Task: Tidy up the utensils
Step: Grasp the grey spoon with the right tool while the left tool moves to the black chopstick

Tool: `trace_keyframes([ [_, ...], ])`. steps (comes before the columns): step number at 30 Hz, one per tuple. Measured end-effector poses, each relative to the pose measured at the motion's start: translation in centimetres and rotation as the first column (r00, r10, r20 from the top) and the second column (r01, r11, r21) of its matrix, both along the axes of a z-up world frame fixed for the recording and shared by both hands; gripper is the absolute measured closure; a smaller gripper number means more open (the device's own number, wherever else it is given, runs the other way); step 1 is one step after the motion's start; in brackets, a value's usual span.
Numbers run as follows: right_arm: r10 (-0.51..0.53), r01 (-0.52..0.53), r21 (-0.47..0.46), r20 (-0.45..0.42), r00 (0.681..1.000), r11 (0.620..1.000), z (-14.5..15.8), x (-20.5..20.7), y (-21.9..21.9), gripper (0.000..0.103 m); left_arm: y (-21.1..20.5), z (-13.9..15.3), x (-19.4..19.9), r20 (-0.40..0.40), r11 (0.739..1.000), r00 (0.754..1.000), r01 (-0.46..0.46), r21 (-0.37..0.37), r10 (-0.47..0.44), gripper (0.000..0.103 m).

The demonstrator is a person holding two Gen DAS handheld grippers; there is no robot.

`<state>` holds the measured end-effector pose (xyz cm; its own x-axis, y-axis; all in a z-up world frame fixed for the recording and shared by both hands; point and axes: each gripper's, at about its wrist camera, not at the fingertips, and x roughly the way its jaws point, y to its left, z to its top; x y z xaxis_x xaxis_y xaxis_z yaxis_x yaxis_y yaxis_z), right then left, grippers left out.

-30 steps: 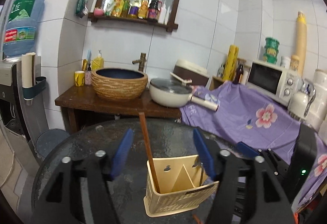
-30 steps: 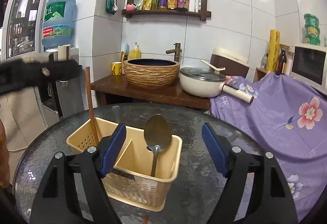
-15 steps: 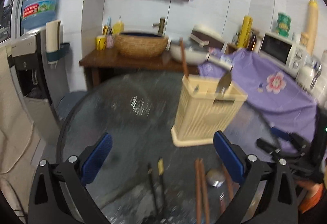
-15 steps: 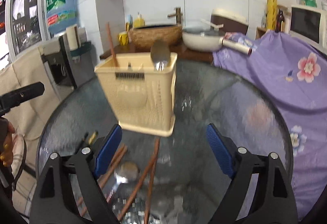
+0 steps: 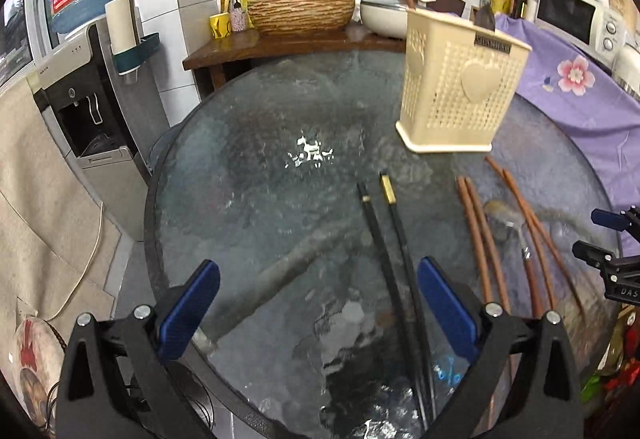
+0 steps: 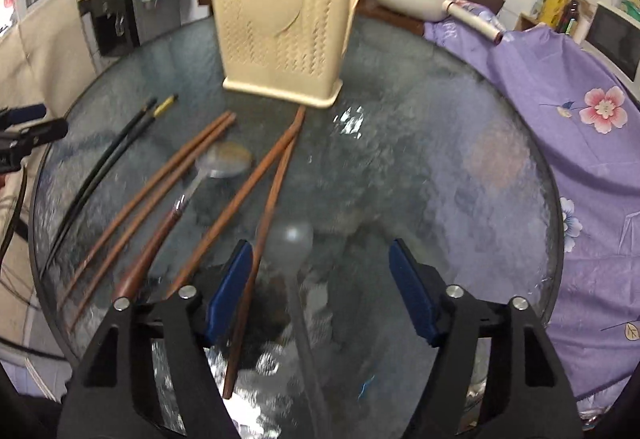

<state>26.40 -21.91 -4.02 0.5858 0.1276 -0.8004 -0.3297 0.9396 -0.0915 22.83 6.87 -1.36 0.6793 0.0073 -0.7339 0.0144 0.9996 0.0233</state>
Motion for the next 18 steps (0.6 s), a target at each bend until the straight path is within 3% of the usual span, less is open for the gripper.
trace_keyframes([
  [11,0.096,-0.100,-0.041,-0.091,0.991,0.994,-1.2,-1.0,-0.6,0.053,0.0,-0.4,-0.1,-0.010,0.999,0.999,0.033,0.002,-0.033,0.009],
  [18,0.116,-0.116,0.008,-0.124,0.985,0.993,-1.7,0.4,0.0,0.057,-0.6,-1.2,0.7,-0.047,0.997,0.996,0.078,0.006,-0.078,0.023],
])
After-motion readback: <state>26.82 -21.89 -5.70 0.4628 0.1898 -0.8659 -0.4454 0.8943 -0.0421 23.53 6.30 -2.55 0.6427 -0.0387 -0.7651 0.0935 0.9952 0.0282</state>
